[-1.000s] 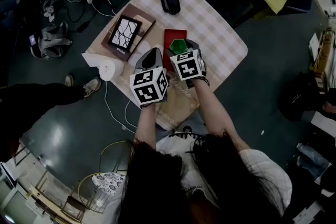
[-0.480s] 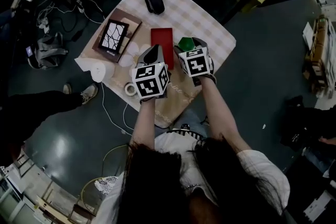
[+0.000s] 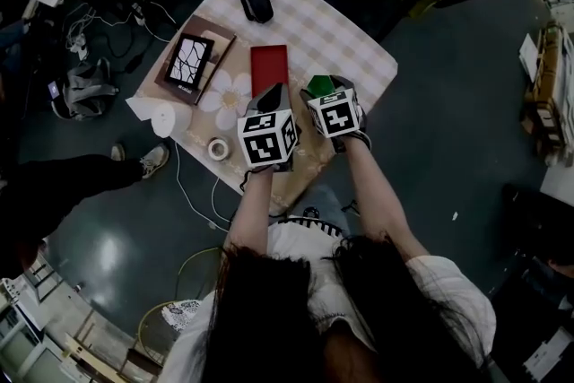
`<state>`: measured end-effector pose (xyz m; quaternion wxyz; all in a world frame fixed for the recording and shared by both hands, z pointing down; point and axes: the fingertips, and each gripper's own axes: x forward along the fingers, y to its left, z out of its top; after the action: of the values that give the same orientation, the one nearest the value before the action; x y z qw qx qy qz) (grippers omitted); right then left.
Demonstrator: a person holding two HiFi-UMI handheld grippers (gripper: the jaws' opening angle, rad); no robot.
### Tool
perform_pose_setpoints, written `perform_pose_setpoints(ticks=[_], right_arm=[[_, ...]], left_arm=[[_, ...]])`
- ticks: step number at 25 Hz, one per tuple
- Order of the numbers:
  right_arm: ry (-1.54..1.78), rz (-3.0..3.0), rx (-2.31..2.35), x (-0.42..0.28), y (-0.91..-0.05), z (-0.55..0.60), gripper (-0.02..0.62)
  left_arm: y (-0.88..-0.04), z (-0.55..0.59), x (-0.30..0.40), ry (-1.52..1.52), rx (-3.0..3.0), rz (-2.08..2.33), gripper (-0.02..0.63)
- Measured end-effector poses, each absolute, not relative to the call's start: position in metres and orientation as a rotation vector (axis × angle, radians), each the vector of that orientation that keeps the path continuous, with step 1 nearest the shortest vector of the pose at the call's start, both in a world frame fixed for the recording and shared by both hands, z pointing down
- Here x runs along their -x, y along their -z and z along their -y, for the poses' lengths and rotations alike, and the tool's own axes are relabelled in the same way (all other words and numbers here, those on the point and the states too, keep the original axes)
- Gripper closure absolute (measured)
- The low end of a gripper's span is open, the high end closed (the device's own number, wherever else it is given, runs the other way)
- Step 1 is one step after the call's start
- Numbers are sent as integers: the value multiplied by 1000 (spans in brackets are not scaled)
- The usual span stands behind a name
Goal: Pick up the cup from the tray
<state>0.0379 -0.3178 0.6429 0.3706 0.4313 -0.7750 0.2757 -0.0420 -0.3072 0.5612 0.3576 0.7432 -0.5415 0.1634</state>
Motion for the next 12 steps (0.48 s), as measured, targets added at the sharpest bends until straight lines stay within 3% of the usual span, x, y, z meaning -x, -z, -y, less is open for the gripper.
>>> perform_pose_setpoints(ticks=[12], right_arm=[[-721, 1972, -1059, -35, -664, 303, 262]], left_arm=[[-561, 301, 42, -436, -1912, 1421, 597]])
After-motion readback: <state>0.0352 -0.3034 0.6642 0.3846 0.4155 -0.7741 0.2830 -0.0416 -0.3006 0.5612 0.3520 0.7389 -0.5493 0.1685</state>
